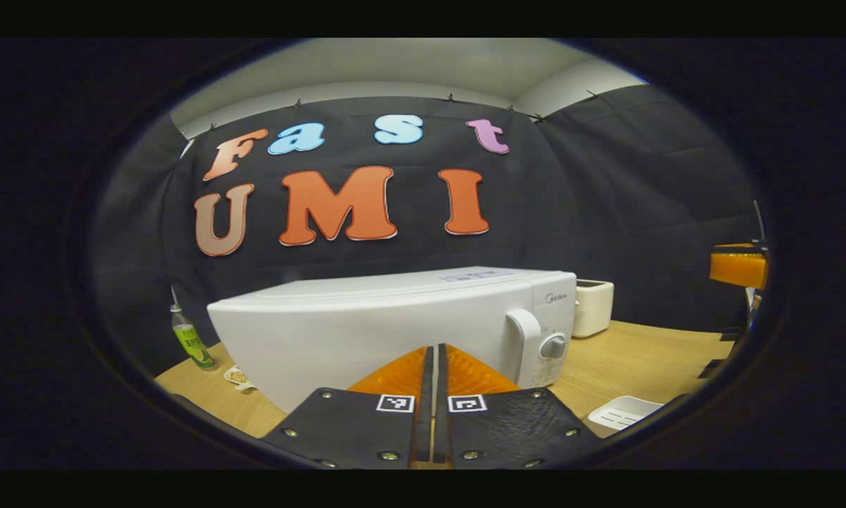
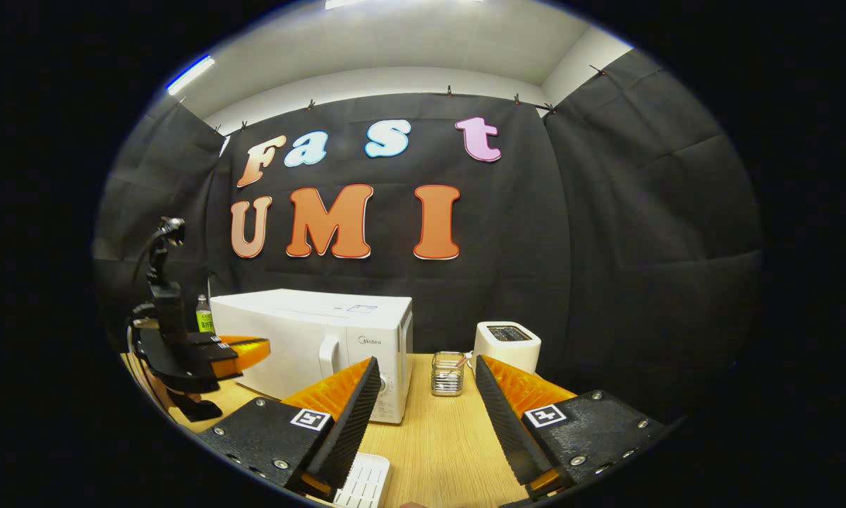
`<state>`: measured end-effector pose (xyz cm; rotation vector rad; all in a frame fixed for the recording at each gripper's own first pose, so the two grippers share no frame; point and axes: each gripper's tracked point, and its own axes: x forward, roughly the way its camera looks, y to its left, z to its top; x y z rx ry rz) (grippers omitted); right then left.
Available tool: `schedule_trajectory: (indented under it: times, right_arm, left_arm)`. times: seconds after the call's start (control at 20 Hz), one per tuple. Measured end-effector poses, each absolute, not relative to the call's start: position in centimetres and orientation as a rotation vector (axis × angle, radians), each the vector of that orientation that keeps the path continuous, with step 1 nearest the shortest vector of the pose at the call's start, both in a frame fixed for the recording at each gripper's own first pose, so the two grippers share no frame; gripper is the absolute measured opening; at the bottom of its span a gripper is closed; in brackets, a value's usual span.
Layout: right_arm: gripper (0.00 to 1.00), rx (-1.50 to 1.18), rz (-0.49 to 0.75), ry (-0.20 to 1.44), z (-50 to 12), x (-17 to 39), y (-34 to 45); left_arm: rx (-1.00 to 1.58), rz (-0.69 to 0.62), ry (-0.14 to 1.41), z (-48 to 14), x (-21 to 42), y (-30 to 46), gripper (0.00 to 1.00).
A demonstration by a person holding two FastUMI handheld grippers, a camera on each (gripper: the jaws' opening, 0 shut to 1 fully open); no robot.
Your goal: Open the microwave oven with the left hand, put the food in, and close the microwave oven.
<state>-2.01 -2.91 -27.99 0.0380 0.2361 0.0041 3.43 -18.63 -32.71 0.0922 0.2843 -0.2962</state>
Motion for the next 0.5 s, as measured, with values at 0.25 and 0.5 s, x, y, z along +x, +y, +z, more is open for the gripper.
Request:
schedule_trajectory:
  times: [0.25, 0.5]
  right_arm:
    - [0.85, 0.005, 0.007, 0.201, -23.9, -0.8, -1.6]
    - [0.85, -0.025, 0.034, 0.134, -18.5, -0.1, 0.4]
  left_arm:
    - [0.063, -0.224, 0.227, -24.2, 2.3, -12.1, 0.29]
    - [0.087, -0.146, 0.170, -17.4, 0.1, -5.1, 0.69]
